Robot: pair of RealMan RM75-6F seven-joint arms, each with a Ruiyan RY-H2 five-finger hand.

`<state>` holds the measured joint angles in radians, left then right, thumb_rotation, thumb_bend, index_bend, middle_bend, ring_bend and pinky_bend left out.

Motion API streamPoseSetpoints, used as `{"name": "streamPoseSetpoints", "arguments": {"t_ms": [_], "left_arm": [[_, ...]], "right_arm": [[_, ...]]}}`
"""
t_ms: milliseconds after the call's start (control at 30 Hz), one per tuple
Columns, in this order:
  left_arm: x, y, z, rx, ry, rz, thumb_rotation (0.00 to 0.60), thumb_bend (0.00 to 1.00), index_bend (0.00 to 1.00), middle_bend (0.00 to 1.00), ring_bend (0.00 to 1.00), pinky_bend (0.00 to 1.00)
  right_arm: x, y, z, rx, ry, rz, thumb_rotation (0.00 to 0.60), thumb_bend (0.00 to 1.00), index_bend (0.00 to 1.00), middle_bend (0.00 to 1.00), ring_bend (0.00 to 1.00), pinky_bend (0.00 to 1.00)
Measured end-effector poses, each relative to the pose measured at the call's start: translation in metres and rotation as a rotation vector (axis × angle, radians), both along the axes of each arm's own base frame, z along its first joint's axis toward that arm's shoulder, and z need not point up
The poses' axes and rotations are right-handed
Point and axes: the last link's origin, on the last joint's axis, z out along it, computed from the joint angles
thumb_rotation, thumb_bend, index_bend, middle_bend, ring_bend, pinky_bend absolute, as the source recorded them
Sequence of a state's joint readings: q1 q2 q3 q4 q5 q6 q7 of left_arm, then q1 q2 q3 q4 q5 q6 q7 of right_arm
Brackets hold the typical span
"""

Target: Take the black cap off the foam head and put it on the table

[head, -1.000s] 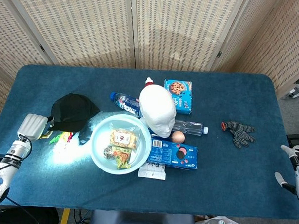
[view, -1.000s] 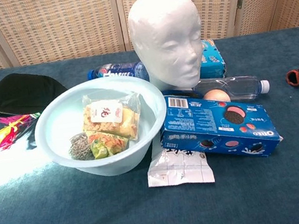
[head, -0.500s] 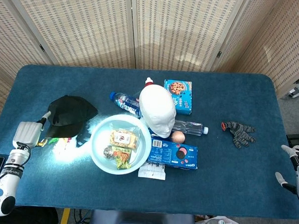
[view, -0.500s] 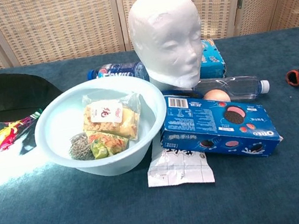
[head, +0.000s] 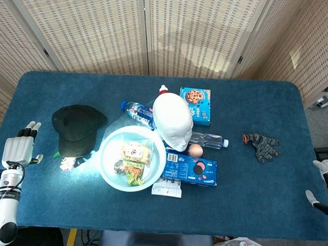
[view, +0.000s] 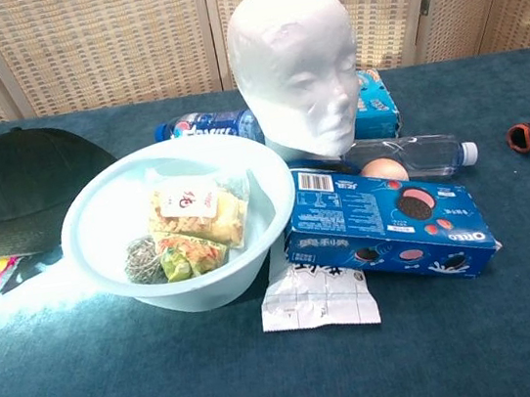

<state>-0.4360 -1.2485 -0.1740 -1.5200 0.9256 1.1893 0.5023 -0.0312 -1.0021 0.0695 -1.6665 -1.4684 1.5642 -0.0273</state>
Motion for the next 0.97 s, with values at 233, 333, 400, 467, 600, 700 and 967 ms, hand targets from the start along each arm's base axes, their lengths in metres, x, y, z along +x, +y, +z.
{"name": "streamPoseSetpoints", "arguments": {"t_ms": [233,333,400,467,600,700,967], "left_arm": [[0.003,-0.019,0.018,0.116,-0.079,-0.017,0.600,0.20,0.00,0.04,0.17,0.44],[0.004,-0.032,0.022,0.135,-0.096,-0.017,0.600,0.20,0.00,0.04,0.17,0.42],[0.005,-0.041,0.024,0.142,-0.107,-0.021,0.600,0.20,0.00,0.04,0.17,0.41],[0.007,-0.049,0.025,0.145,-0.118,-0.035,0.600,0.20,0.00,0.04,0.17,0.39],[0.011,-0.063,0.024,0.144,-0.140,-0.077,0.600,0.20,0.00,0.04,0.17,0.37],[0.016,-0.076,0.023,0.148,-0.153,-0.122,0.600,0.20,0.00,0.04,0.17,0.36],[0.028,-0.111,0.017,0.132,-0.170,-0.175,0.600,0.20,0.00,0.04,0.17,0.33]], "right_arm": [[0.001,-0.002,-0.002,0.037,0.007,0.012,0.600,0.23,0.24,0.29,0.19,0.22],[0.003,-0.004,-0.004,0.062,-0.003,0.028,0.600,0.23,0.25,0.29,0.19,0.22],[0.005,-0.005,-0.005,0.075,-0.010,0.044,0.600,0.23,0.27,0.30,0.19,0.22],[0.008,-0.007,-0.007,0.093,-0.019,0.067,0.600,0.24,0.27,0.30,0.19,0.22],[0.012,-0.010,-0.009,0.119,-0.053,0.104,0.600,0.24,0.27,0.31,0.20,0.22],[0.016,-0.013,-0.011,0.141,-0.070,0.134,0.600,0.24,0.27,0.31,0.20,0.22],[0.021,-0.017,-0.019,0.188,-0.101,0.177,0.600,0.24,0.29,0.32,0.20,0.22]]}}
